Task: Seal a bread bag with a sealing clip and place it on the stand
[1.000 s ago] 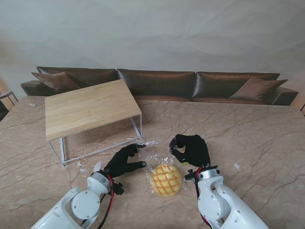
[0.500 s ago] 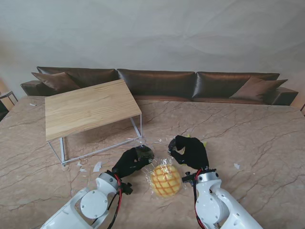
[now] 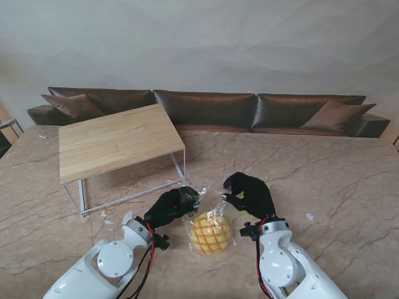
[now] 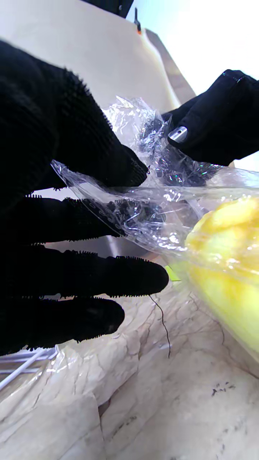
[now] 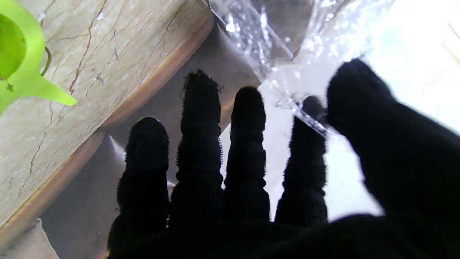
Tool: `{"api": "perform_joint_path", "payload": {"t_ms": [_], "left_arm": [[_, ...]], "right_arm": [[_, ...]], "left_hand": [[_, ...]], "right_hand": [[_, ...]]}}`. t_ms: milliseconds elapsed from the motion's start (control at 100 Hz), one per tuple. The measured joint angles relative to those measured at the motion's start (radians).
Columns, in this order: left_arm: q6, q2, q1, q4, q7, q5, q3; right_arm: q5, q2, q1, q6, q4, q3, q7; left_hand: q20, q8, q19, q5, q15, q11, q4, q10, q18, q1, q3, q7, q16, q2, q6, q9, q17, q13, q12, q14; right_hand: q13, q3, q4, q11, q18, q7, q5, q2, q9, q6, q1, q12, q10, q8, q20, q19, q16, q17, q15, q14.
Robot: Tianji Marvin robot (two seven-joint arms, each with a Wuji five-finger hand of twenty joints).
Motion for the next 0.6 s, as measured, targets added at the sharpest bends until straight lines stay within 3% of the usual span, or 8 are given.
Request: {"api": "perform_joint_path", "payload": {"t_ms": [50, 110, 190, 290, 370, 400, 470, 600], "left_arm": [[-0.017, 0.005, -0.01, 0.009, -0.011, 0.0, 0.0], [-0.032, 0.011, -0.02, 0.02, -0.019, 0.003, 0.0], [-0.041, 0.016, -0.029, 0.03, -0.027, 0.004, 0.0], [-0.048, 0.018, -0.035, 0.039, -0.028, 0.004, 0.0], [-0.051, 0.018, -0.039, 0.046, -0.027, 0.003, 0.0], [-0.052, 0.018, -0.039, 0.048, -0.026, 0.003, 0.0], [-0.052, 0.018, -0.041, 0.053, -0.025, 0.005, 0.0], [-0.053, 0.017, -0.041, 0.057, -0.025, 0.006, -0.004]], "right_arm": [[0.004, 0.0, 0.004, -0.003, 0.002, 0.001, 0.029], [0.024, 0.004, 0.008, -0.012, 0.002, 0.007, 0.107], [0.058, 0.013, 0.017, -0.034, 0.005, 0.002, 0.167], [0.114, 0.018, 0.042, -0.094, 0.037, -0.022, 0.167], [0.203, 0.018, 0.062, -0.135, 0.06, -0.041, 0.188], [0.224, 0.017, 0.071, -0.149, 0.071, -0.05, 0.191], [0.238, 0.01, 0.091, -0.171, 0.099, -0.067, 0.19], [0.321, -0.007, 0.112, -0.207, 0.131, -0.088, 0.191]], "left_hand": [[0.0, 0.011, 0.0, 0.0, 0.0, 0.004, -0.001, -0.003, 0.0, 0.0, 0.0, -0.004, 0.0, 0.002, 0.0, 0.0, -0.005, 0.0, 0.006, 0.0], [0.0, 0.023, 0.0, 0.0, 0.0, 0.007, -0.003, -0.004, -0.001, 0.0, 0.0, -0.011, 0.0, 0.01, -0.001, 0.0, -0.007, 0.0, 0.015, 0.0], [0.0, 0.023, 0.0, 0.0, 0.0, 0.007, -0.003, -0.005, -0.001, 0.001, -0.006, -0.012, 0.0, 0.01, -0.008, 0.0, -0.007, -0.001, 0.016, 0.0], [0.0, 0.023, 0.0, 0.001, -0.004, 0.007, -0.003, -0.006, -0.002, 0.001, -0.011, -0.021, 0.001, 0.01, -0.014, 0.0, -0.007, -0.001, 0.016, 0.0], [0.0, 0.011, 0.0, 0.01, -0.012, 0.004, -0.003, -0.006, -0.002, 0.003, -0.018, -0.03, 0.001, 0.01, -0.014, 0.0, -0.007, -0.001, 0.016, 0.0], [0.0, 0.001, 0.0, 0.01, -0.015, -0.001, -0.003, -0.006, -0.003, 0.012, -0.025, -0.031, 0.001, 0.01, -0.014, 0.0, -0.007, -0.001, 0.016, -0.001], [-0.001, -0.042, 0.0, 0.011, -0.025, -0.015, -0.003, -0.006, -0.004, 0.029, -0.057, -0.032, -0.001, 0.021, -0.014, 0.0, -0.007, -0.001, 0.003, -0.005], [-0.005, -0.154, 0.0, 0.012, -0.038, -0.038, -0.002, -0.006, -0.01, 0.062, -0.112, -0.032, -0.014, 0.034, -0.015, -0.001, -0.013, -0.013, -0.024, -0.008]], "right_hand": [[-0.061, 0.015, 0.066, -0.024, 0.0, -0.153, -0.092, -0.014, -0.112, 0.101, -0.041, -0.032, 0.01, -0.009, -0.019, -0.045, -0.032, -0.042, -0.066, 0.0], [-0.108, 0.024, 0.067, -0.058, 0.0, -0.244, -0.164, -0.061, -0.168, 0.163, -0.051, -0.056, 0.02, -0.076, -0.027, -0.087, -0.073, -0.072, -0.126, 0.0], [-0.121, 0.045, 0.067, -0.072, 0.0, -0.255, -0.189, -0.099, -0.178, 0.17, -0.051, -0.068, 0.021, -0.124, -0.027, -0.109, -0.119, -0.073, -0.171, 0.0], [-0.069, 0.054, 0.067, -0.073, 0.0, -0.217, -0.16, -0.111, -0.108, 0.135, -0.045, -0.076, 0.021, -0.14, -0.024, -0.104, -0.133, -0.044, -0.18, 0.0], [0.04, 0.056, 0.095, -0.074, 0.0, -0.179, -0.069, -0.106, 0.017, 0.08, -0.002, -0.076, 0.02, -0.14, -0.002, -0.04, -0.119, 0.028, -0.106, 0.0], [0.08, 0.055, 0.085, -0.075, 0.001, -0.164, -0.022, -0.086, 0.079, 0.063, 0.04, -0.082, 0.02, -0.141, 0.007, -0.003, -0.104, 0.06, -0.07, 0.0], [0.158, 0.055, 0.006, -0.079, 0.002, -0.082, 0.047, -0.083, 0.204, 0.018, 0.128, -0.099, 0.017, -0.274, 0.011, 0.076, -0.081, 0.125, 0.002, 0.0], [0.253, 0.076, 0.001, -0.082, 0.013, 0.016, 0.175, -0.03, 0.316, -0.03, 0.217, -0.11, 0.018, -0.4, 0.009, 0.174, -0.051, 0.213, 0.094, 0.014]]}}
